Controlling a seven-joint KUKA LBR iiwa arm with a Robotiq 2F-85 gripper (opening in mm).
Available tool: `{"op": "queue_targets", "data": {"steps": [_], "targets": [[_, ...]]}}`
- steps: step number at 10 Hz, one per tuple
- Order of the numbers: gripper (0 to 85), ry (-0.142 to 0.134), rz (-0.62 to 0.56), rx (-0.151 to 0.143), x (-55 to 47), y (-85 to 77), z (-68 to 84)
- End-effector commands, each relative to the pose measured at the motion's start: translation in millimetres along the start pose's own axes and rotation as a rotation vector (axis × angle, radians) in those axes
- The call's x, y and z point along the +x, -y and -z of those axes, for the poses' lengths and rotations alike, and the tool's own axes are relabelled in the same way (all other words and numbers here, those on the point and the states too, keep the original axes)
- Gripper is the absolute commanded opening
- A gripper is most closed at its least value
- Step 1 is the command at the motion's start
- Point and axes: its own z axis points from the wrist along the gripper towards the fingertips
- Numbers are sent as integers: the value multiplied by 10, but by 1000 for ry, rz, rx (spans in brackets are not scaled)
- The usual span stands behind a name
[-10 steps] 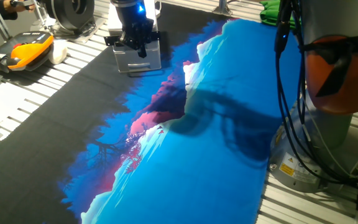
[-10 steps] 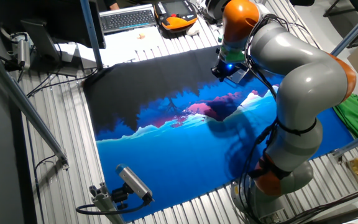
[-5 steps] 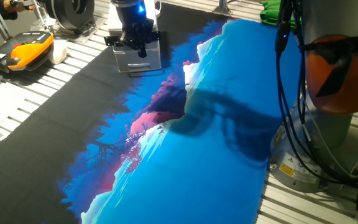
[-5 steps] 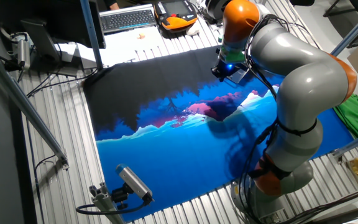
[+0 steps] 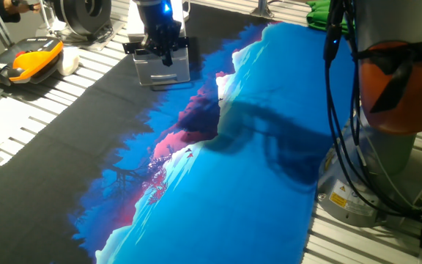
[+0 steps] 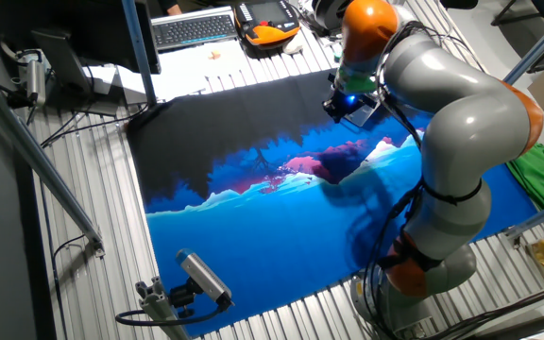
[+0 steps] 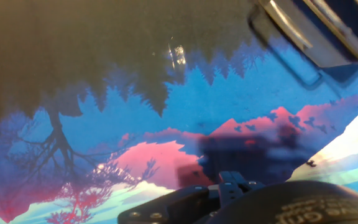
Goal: Grasp the handle and open the drawer
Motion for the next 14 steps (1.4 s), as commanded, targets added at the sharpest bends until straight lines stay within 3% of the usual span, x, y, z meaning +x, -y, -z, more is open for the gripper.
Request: {"op": "queue_targets", "data": {"steps": [1,3,5,10,12,13,14], "targets": [[0,2,5,5,-39,25,10],[0,15,0,7,-94,48,-25],[0,6,-23,40,-117,11,-19],[0,4,15,-29,-132,9,-36],[0,34,0,6,-135,5,-37],[0,26,29,-2,-139,20,-35],[0,11,25,-60,-138,23,-34]]}}
